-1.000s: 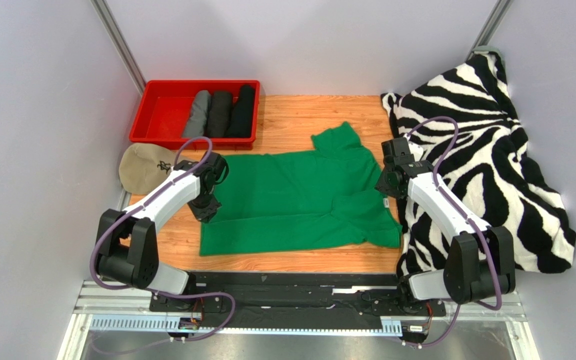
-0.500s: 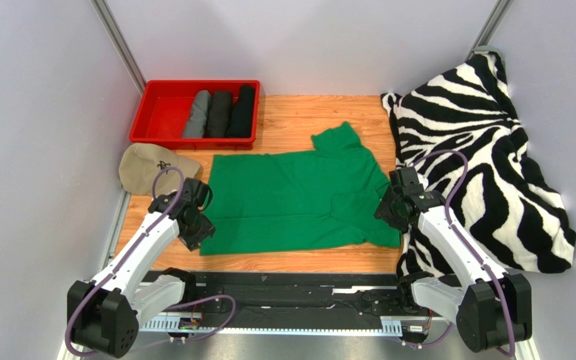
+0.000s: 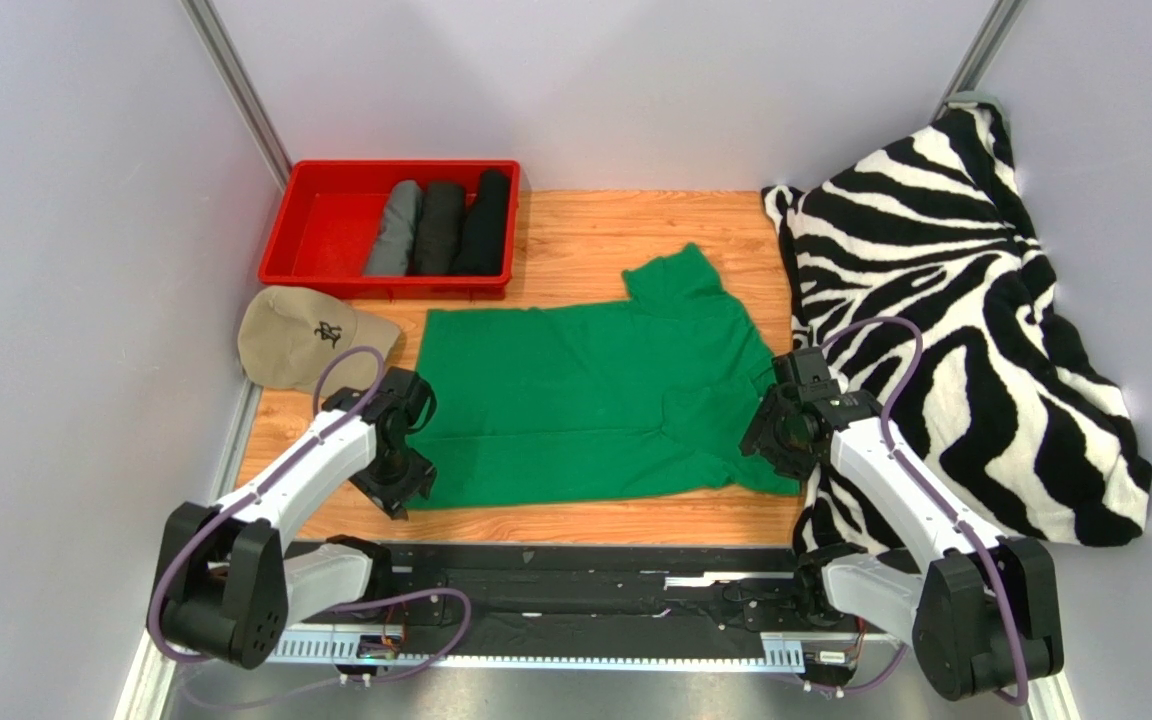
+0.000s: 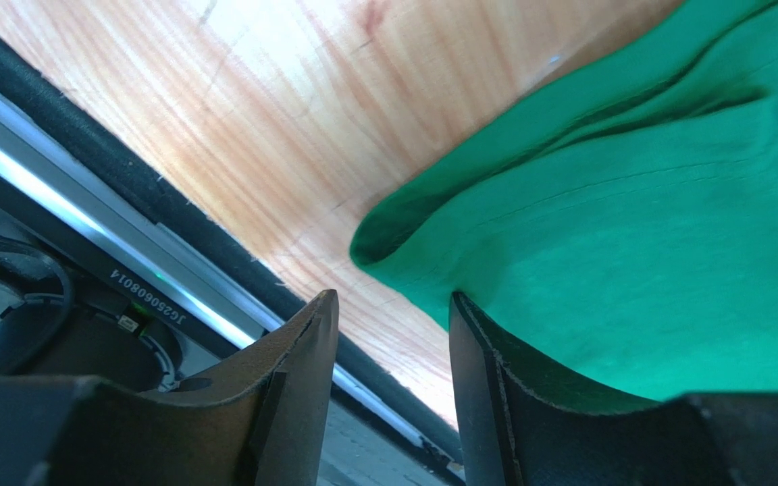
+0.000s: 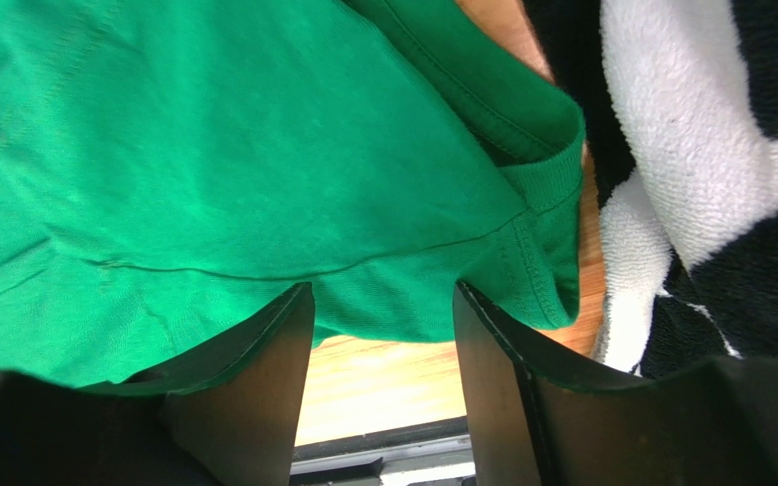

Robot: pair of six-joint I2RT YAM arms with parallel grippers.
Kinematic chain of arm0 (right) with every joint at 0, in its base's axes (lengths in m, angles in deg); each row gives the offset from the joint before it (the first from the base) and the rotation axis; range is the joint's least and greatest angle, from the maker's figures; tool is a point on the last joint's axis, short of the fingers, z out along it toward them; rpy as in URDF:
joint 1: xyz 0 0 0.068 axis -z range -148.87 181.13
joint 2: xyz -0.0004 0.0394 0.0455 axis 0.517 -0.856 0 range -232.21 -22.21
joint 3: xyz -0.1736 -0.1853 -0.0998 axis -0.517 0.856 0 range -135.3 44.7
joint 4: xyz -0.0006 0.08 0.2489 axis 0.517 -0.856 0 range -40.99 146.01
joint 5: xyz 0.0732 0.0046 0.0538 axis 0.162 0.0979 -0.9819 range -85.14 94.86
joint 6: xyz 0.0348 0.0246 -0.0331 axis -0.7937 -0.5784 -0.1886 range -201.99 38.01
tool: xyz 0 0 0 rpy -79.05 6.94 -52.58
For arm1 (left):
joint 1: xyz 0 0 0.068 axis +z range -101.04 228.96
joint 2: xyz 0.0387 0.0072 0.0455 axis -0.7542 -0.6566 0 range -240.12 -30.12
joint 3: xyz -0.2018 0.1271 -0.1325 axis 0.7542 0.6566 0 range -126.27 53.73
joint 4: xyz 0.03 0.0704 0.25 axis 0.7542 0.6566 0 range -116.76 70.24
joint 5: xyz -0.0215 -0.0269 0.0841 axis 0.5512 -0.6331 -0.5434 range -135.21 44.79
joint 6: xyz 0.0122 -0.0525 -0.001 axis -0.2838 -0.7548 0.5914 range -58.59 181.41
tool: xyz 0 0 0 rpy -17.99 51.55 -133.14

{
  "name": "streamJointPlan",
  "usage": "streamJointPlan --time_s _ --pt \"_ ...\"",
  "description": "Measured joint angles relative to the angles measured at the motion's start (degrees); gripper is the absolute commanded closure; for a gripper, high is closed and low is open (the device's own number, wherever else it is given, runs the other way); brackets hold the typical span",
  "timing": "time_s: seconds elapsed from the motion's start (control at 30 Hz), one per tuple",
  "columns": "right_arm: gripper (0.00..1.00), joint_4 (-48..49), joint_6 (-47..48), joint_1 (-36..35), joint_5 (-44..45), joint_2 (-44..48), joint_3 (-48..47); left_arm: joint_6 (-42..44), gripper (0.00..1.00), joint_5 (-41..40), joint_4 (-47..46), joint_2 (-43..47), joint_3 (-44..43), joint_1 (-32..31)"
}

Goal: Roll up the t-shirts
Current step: Fold the T-shirt at the center of the board.

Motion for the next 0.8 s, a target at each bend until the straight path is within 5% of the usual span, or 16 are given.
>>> streamJointPlan --time_s 0.27,0.4,0.8 --pt "0.42 0.7 -0.8 0.0 0.2 -0.2 1.0 1.1 0.72 -2.1 -1.4 -7.8 -3.9 0.0" --pt "0.39 0.9 -1.1 0.0 0.7 0.3 1.0 1.7 1.00 -3.1 -1.4 -8.5 -4.0 0.0" --pt "0.36 2.8 -1.6 0.0 1.5 -0.3 2.7 2.7 1.00 -9.3 1.1 -7.2 -4.6 0.6"
